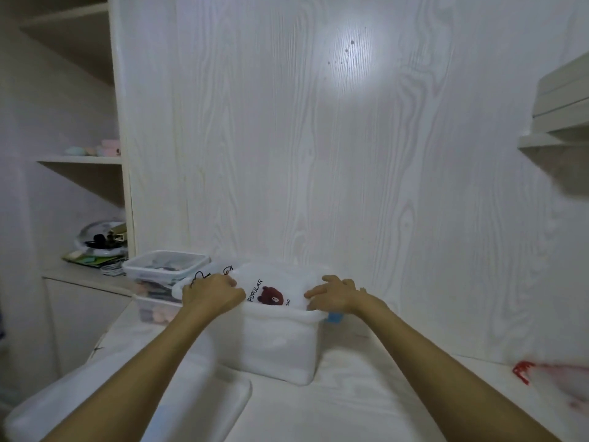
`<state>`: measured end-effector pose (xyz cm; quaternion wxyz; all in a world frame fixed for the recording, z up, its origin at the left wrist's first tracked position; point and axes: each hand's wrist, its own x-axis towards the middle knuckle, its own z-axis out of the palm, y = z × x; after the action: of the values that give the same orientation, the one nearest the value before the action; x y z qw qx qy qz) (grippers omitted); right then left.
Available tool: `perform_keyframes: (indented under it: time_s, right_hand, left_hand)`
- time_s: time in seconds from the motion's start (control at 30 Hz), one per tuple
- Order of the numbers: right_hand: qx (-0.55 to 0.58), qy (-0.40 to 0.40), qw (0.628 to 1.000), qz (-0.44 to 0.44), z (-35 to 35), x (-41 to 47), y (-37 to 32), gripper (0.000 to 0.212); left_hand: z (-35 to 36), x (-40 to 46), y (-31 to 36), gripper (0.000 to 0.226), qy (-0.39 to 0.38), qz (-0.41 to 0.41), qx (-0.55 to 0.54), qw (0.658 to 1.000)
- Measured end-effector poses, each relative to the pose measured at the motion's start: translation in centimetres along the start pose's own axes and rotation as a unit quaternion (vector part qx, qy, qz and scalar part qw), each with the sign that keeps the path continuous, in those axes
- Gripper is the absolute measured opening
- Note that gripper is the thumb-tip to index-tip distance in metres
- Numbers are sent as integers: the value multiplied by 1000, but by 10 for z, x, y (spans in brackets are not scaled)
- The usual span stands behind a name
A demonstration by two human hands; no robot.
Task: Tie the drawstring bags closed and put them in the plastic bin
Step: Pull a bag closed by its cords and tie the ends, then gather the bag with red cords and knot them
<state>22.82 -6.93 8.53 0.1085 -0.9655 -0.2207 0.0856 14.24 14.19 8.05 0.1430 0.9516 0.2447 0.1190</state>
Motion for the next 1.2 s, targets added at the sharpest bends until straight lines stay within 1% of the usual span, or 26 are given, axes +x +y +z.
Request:
perform_keyframes:
  time_s: [0.03, 0.1, 0.13, 0.17, 0.2, 0.23, 0.27, 0.33, 0.37, 0.43, 0.53, 0.6, 0.67, 0.77, 0.83, 0.9, 0.93, 0.97, 1.0, 1.03, 1.1, 1.13, 1.2]
  right_hand:
    - [-15, -29, 999, 5, 0, 5, 0, 57]
    - [-35, -65, 997, 9, 3, 14, 2, 71]
    - [-20, -59, 998, 1, 6, 16, 4, 72]
    - [11, -30, 999, -8, 7, 13, 5, 65]
    - [60, 11, 998, -21, 9, 9, 8, 54]
    - [123, 59, 990, -38, 10, 2, 12, 42]
    - [185, 107, 975, -55, 12, -4, 20, 35]
    - [266, 191, 942, -74, 17, -26, 37, 26]
    - [291, 216, 929, -76, 19, -38, 45, 25]
    - [327, 237, 913, -66, 23, -66, 66, 24]
    - [342, 231, 910, -30, 31, -112, 107, 20]
    - [344, 229, 910, 11, 41, -145, 145, 20]
    - [357, 244, 900, 55, 47, -175, 182, 25]
    - [327, 274, 898, 109, 58, -212, 229, 26]
    - [264, 315, 900, 148, 67, -231, 253, 23]
    - [135, 362, 902, 195, 79, -247, 279, 22]
    - [66, 352, 907, 222, 84, -252, 288, 28]
    - [11, 324, 913, 246, 89, -255, 292, 36]
    - [-21, 298, 916, 267, 92, -261, 301, 41]
    - [-36, 283, 919, 272, 94, -263, 302, 43]
    - [-41, 292, 921, 256, 91, -267, 304, 41]
    - [-27, 299, 924, 236, 87, -266, 297, 40]
    - [54, 299, 931, 204, 78, -267, 291, 39]
  left_hand:
    - [0, 2, 0, 22, -22, -11, -5, 1000]
    - [-2, 4, 2, 22, -49, -31, -22, 998]
    - [-3, 4, 2, 22, -47, -33, -33, 998]
    - [-4, 3, 3, 21, -35, -28, -48, 998]
    - [-4, 1, 3, 23, -13, -21, -65, 998]
    - [-2, -4, 4, 30, 30, -13, -83, 996]
    - [-2, -11, 6, 36, 90, 2, -105, 990]
    - [-1, -31, 14, 36, 201, 48, -155, 966]
    - [-2, -41, 21, 32, 231, 73, -176, 954]
    - [-1, -63, 41, 25, 244, 117, -217, 938]
    - [8, -94, 79, 21, 202, 150, -253, 934]
    - [27, -116, 114, 21, 127, 173, -258, 942]
    - [53, -134, 153, 19, 24, 202, -265, 942]
    - [98, -164, 205, 17, -106, 263, -269, 920]
    - [127, -185, 235, 24, -154, 296, -245, 910]
    - [155, -210, 265, 33, -184, 339, -225, 895]
    - [166, -221, 275, 36, -197, 358, -215, 887]
    - [173, -231, 281, 37, -206, 371, -203, 882]
    - [181, -241, 293, 37, -209, 377, -191, 882]
    - [186, -246, 298, 36, -199, 368, -178, 891]
    - [194, -251, 312, 42, -165, 340, -159, 912]
    - [197, -248, 311, 49, -155, 322, -150, 922]
    - [202, -243, 316, 63, -165, 288, -110, 937]
